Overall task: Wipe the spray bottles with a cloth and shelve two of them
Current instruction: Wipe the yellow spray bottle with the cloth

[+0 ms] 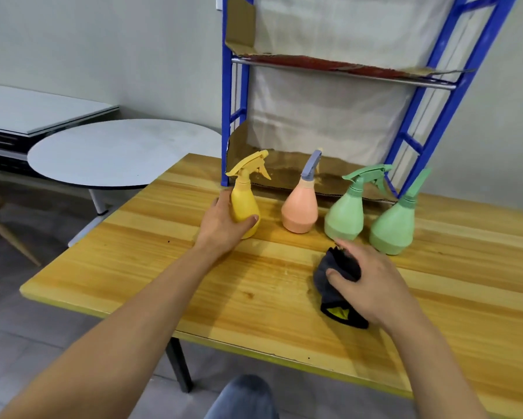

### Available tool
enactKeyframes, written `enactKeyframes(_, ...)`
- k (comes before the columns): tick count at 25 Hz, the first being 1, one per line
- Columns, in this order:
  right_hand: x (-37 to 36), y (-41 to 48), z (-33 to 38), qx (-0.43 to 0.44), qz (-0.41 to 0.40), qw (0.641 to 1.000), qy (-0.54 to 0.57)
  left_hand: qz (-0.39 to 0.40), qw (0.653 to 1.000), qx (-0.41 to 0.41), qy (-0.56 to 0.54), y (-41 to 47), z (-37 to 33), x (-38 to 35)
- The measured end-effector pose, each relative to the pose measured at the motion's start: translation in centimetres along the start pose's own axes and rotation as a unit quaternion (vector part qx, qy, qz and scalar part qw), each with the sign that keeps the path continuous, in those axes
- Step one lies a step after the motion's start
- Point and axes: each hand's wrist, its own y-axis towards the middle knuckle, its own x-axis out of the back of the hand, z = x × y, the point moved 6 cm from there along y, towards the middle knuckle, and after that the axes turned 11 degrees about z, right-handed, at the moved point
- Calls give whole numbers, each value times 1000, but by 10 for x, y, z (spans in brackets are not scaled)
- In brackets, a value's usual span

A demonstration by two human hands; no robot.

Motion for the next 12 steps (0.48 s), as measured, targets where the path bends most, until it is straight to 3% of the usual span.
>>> enactKeyframes(3,-17,2,3,33,115,993,-3,59,998,-25,-22,-37,-10,-11)
enactKeyframes(4,-23,-2,0,50,115,992,3,74,996,-36,-17,-49,-13,-16)
enactKeyframes(8,-30,-22,-5,108,-62,990,-70,126,989,-82,-10,-91,-31,-34)
enactKeyframes(9,-32,-27,-7,115,-113,986,-37,141,985,-95,-9,-100,-35,-40)
enactKeyframes(11,-28,-34,-19,75,-211,956,187,166,978,-123,-16,-117,-42,-53)
enactKeyframes(12,-23,-39,-25,48,-252,897,360,177,974,-139,-23,-124,-44,-60)
